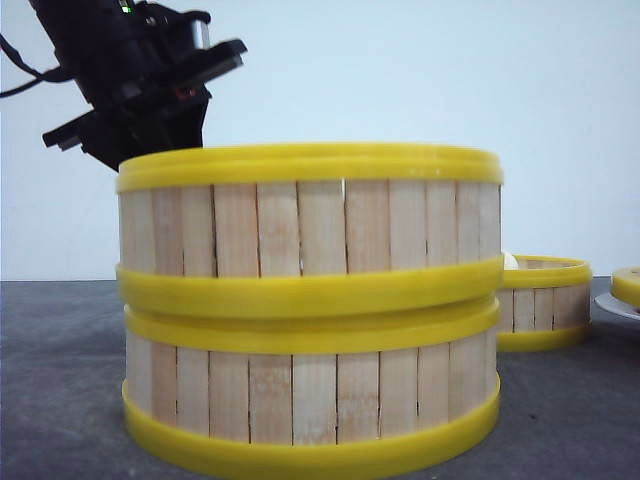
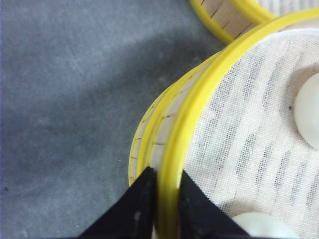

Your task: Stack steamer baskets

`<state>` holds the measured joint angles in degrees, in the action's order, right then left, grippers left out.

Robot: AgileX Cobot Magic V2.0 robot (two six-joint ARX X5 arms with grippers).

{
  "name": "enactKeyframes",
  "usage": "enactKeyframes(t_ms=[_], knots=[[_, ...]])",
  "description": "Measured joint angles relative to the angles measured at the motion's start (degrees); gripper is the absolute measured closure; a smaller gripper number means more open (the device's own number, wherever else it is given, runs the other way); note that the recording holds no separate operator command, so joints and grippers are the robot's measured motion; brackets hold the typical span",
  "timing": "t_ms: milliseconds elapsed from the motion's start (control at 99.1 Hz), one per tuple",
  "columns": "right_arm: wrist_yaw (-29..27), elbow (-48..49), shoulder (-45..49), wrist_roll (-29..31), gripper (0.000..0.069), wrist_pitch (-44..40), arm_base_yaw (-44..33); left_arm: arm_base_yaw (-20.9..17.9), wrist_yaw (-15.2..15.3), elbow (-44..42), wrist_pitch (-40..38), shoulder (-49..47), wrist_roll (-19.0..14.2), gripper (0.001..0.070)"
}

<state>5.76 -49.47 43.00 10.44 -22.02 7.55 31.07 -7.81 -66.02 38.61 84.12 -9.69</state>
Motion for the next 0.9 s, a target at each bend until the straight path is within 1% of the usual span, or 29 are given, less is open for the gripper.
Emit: enactKeyframes(t_ms=[545, 615, 716, 767, 817, 898], knots=[[0.0, 0.0, 0.0, 0.0, 0.0260, -0.1, 0.0, 0.0, 0.3, 0.0, -0.7, 1.5, -0.4, 0.0671], [0.1, 0.0, 0.0, 0.0, 0.0260, -0.3, 0.0, 0.0, 0.4, 0.0, -0.7, 1.5, -0.4, 0.0630], [0.2, 0.0, 0.0, 0.0, 0.0260, -1.1, 0.0, 0.0, 1.8, 0.0, -0.7, 1.5, -0.4, 0.0510], [0.2, 0.0, 0.0, 0.0, 0.0260, -1.3, 0.0, 0.0, 2.1, 0.0, -0.7, 1.5, -0.4, 0.0467], [0.2, 0.0, 0.0, 0.0, 0.0260, -1.3, 0.0, -0.1, 2.2, 0.0, -0.8, 1.5, -0.4, 0.0447], [0.2, 0.0, 0.0, 0.0, 0.0264, -1.3, 0.0, -0.2, 2.2, 0.0, -1.6, 1.5, -0.4, 0.0435]])
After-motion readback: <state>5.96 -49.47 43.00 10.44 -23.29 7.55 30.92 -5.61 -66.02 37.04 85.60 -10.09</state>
